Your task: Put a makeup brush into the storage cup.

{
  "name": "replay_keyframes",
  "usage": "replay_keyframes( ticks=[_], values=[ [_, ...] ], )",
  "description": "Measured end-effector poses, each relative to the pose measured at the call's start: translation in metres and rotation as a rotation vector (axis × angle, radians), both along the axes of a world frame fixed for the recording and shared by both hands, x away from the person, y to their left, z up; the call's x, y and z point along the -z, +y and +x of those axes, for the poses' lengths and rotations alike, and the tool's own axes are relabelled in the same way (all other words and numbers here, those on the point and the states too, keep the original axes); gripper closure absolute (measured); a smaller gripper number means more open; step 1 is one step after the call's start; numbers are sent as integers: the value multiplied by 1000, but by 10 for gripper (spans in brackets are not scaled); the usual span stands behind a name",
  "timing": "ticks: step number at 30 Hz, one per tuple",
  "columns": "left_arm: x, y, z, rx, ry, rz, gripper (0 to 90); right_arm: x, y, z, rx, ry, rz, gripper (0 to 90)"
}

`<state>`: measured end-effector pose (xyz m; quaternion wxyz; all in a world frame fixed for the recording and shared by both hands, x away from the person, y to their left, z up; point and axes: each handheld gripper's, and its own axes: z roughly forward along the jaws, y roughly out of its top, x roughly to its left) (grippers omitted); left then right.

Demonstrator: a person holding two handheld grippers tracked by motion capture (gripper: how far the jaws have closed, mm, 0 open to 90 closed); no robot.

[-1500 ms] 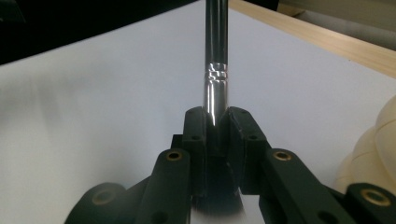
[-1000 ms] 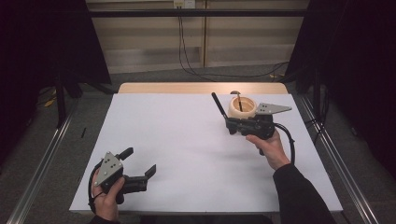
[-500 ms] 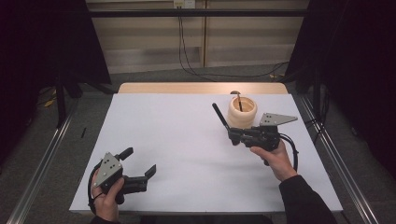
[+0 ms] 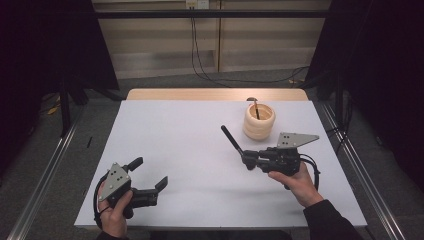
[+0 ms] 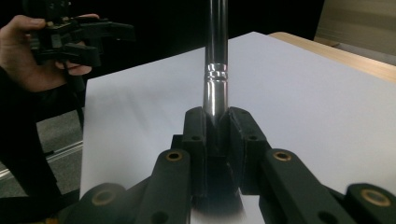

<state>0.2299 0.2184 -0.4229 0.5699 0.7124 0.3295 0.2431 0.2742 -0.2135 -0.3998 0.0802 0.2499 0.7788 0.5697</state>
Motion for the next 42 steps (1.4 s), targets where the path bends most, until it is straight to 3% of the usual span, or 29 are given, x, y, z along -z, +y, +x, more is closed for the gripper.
replay_keyframes(
  ticks=[6,11,22,30,42],
  values=[
    [-3,2,1,-10,0,-14,9,-3,8,-10,-44,-8,-32,773],
    [-4,2,1,-1,5,-16,9,-1,9,-12,-67,14,-57,773],
    [-8,-7,3,50,7,22,8,-2,15,-7,-129,44,-180,773],
    [-10,-12,6,112,38,47,13,-4,27,-6,-187,45,-266,773],
    [-12,-16,9,157,59,45,12,-3,42,-2,-268,76,-404,773]
  ],
)
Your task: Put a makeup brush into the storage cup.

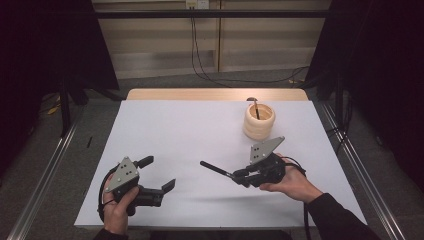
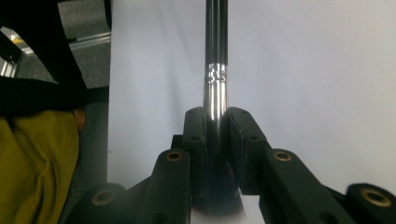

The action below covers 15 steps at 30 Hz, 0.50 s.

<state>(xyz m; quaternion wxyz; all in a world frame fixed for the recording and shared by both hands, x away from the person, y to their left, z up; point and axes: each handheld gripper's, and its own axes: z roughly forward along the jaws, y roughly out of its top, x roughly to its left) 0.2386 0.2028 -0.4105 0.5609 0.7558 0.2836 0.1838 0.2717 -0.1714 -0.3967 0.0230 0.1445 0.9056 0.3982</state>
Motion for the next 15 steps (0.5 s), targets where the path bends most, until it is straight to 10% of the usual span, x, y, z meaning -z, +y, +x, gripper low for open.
replay_keyframes(
  ticks=[15],
  values=[
    [1,-9,2,49,32,63,13,3,19,6,-119,36,-245,773]
  ],
)
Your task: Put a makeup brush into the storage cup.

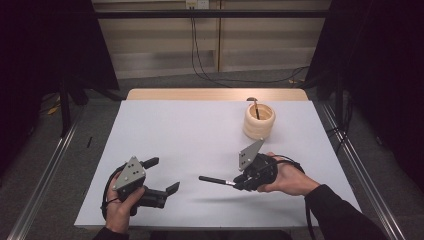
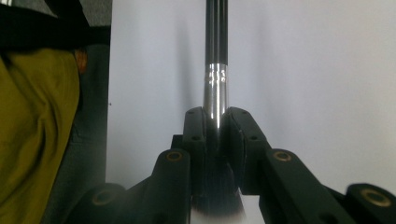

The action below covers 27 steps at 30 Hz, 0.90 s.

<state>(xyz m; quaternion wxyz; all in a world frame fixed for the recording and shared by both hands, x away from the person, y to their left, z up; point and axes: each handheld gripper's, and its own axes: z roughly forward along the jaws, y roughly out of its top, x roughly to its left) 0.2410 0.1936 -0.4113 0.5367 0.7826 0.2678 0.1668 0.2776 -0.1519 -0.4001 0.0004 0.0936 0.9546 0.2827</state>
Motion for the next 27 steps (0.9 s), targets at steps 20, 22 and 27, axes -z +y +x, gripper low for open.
replay_keyframes(
  ticks=[20,22,27],
  values=[
    [-6,-30,11,203,74,174,20,1,11,-1,-43,25,-95,773],
    [-6,-34,12,219,86,189,20,1,12,-1,-54,32,-103,773],
    [-7,-44,15,282,118,256,24,2,15,-1,-75,27,-116,773]
  ],
)
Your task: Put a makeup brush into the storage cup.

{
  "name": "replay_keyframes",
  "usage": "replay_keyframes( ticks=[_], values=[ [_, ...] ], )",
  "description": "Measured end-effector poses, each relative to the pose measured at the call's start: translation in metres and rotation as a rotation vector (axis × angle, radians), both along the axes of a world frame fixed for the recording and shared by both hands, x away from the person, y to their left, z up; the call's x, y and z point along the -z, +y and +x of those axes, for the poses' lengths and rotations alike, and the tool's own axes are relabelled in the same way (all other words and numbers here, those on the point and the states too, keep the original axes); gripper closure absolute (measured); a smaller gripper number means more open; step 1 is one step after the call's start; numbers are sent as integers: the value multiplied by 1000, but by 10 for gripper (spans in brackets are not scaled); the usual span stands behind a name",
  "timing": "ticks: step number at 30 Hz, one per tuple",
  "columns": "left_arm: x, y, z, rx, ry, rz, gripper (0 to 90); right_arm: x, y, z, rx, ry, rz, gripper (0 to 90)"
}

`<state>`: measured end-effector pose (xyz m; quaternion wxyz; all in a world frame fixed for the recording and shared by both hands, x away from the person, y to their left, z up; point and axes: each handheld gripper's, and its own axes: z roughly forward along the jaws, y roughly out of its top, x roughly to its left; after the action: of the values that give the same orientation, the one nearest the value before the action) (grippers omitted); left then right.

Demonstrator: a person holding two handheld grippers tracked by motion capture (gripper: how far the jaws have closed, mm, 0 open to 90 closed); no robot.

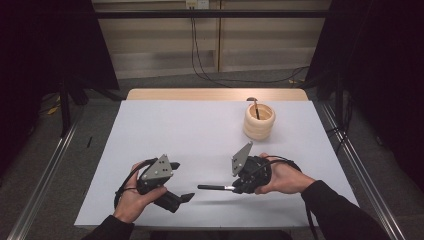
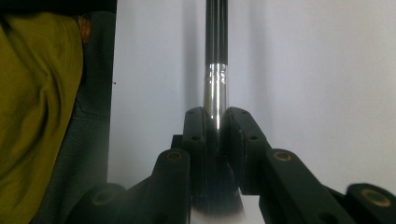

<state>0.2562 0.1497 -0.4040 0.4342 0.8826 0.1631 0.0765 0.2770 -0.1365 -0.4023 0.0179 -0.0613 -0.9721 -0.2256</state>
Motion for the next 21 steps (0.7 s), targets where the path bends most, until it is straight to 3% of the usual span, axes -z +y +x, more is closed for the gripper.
replay_keyframes(
  ticks=[7,14,16,21],
  values=[
    [1,-11,4,59,38,87,48,-3,4,-1,-3,10,-23,773],
    [6,-22,7,113,73,133,55,0,10,-1,-26,13,-38,773],
    [7,-25,8,109,81,142,57,1,11,-1,-29,20,-40,773],
    [9,-32,9,135,75,162,65,2,13,-1,-31,17,-38,773]
  ],
)
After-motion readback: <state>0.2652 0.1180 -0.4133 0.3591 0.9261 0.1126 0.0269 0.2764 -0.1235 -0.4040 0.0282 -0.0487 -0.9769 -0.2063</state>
